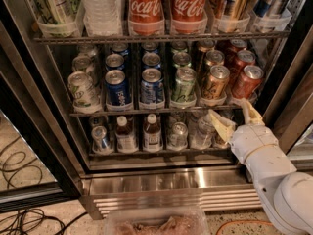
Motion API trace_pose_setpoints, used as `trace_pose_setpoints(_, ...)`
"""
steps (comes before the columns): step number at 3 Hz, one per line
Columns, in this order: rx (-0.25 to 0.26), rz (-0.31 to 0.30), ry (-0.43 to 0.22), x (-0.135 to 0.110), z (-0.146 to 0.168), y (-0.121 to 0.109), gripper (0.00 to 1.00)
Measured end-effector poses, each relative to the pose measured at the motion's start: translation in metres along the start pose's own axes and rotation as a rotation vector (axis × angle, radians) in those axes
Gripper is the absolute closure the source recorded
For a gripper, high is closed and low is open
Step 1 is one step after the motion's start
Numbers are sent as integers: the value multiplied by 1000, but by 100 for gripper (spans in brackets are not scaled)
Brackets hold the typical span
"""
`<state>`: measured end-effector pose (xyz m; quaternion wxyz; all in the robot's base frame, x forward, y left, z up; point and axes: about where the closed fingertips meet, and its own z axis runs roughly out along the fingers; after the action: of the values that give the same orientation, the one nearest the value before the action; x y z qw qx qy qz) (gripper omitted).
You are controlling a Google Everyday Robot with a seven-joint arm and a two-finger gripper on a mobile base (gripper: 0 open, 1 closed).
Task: Pick orange can from middle shelf of fridge
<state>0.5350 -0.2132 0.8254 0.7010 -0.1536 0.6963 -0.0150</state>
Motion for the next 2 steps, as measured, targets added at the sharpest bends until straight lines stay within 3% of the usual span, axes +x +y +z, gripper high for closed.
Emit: trace_pose_setpoints(2, 18, -53, -49, -5, 26, 9, 26)
